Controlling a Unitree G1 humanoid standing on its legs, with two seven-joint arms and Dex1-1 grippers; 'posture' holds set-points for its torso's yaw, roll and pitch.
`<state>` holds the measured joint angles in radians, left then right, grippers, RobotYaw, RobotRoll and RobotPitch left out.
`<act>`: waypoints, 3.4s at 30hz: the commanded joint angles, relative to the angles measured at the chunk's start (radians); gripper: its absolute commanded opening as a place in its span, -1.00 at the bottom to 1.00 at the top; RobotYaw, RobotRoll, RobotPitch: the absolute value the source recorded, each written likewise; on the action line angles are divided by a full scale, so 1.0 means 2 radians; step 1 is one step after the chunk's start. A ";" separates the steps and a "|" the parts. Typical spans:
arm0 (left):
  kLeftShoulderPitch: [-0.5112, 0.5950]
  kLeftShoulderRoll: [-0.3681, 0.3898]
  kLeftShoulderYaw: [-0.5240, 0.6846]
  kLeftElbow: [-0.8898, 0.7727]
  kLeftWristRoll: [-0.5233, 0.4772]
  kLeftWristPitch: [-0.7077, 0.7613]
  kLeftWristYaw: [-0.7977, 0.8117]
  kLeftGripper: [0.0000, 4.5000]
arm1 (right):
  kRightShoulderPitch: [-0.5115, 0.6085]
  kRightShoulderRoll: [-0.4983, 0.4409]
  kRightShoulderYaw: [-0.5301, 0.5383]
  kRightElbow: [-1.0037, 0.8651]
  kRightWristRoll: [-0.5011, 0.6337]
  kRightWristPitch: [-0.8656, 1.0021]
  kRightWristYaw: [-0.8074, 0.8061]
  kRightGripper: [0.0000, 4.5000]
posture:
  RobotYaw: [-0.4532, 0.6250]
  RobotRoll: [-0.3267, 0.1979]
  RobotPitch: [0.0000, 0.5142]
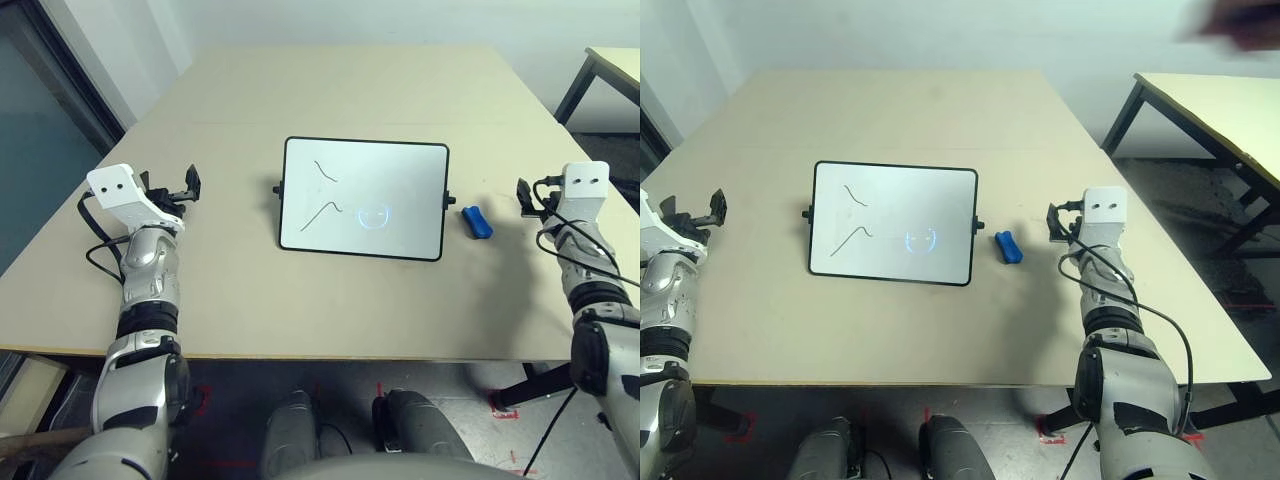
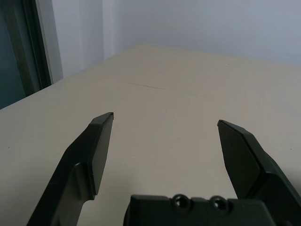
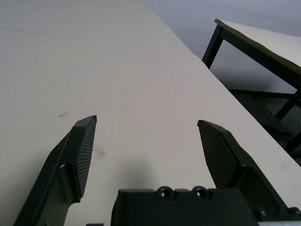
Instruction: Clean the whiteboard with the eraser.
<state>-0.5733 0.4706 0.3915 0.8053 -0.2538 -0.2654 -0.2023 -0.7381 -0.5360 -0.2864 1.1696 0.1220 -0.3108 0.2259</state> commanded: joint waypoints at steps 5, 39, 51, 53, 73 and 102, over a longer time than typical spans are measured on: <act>-0.017 0.002 -0.009 -0.036 -0.008 0.033 -0.020 1.00 | 0.013 -0.005 -0.002 -0.045 0.009 0.053 0.001 0.99 | -0.31 0.25 -0.70; -0.033 0.040 -0.148 -0.263 -0.058 0.320 -0.292 1.00 | 0.173 0.051 0.075 -0.505 0.035 0.523 0.052 0.92 | -0.35 0.25 -0.70; -0.029 0.040 -0.146 -0.254 -0.049 0.315 -0.307 1.00 | 0.173 0.057 0.057 -0.533 0.035 0.541 0.026 -0.60 | -0.36 0.25 -0.74; -0.030 0.041 -0.146 -0.252 -0.047 0.314 -0.309 1.00 | 0.160 0.052 0.045 -0.526 0.032 0.531 0.016 -0.69 | -0.37 0.25 -0.75; -0.052 0.071 -0.161 -0.243 -0.044 0.374 -0.343 1.00 | -0.039 0.082 0.293 -0.635 0.058 0.623 0.163 -0.71 | -0.36 0.25 -0.83; -0.009 0.063 -0.143 -0.333 -0.071 0.423 -0.293 1.00 | -0.079 0.094 0.426 -0.550 -0.085 0.599 0.205 -0.72 | -0.29 0.25 -0.74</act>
<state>-0.6026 0.5994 0.1071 0.1557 -0.3920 0.5636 -0.7924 -0.9267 -0.3364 0.5080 0.1146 -0.0382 0.8504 0.5940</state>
